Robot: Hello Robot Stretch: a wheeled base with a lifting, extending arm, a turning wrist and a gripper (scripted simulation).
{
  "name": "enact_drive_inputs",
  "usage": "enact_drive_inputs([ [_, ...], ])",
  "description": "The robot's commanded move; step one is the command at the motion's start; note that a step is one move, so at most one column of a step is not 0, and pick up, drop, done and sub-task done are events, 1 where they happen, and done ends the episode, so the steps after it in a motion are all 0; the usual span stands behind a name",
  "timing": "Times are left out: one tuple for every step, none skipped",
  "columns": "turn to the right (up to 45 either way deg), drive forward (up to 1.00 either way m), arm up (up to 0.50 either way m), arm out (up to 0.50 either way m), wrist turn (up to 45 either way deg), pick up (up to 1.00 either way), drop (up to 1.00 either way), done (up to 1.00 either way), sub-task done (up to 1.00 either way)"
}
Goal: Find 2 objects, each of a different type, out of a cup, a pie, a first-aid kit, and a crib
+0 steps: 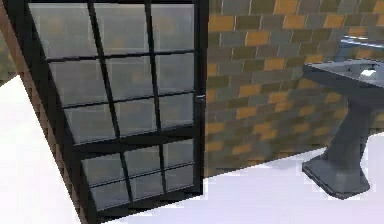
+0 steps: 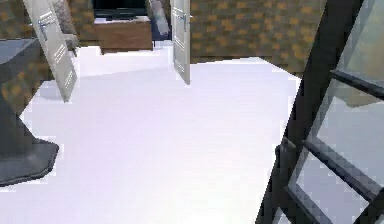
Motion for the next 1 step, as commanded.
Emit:
enact_drive_inputs([
  [-45.0,0.0,0.0,0.0,0.0,0.0,0.0,0.0,0.0],
])
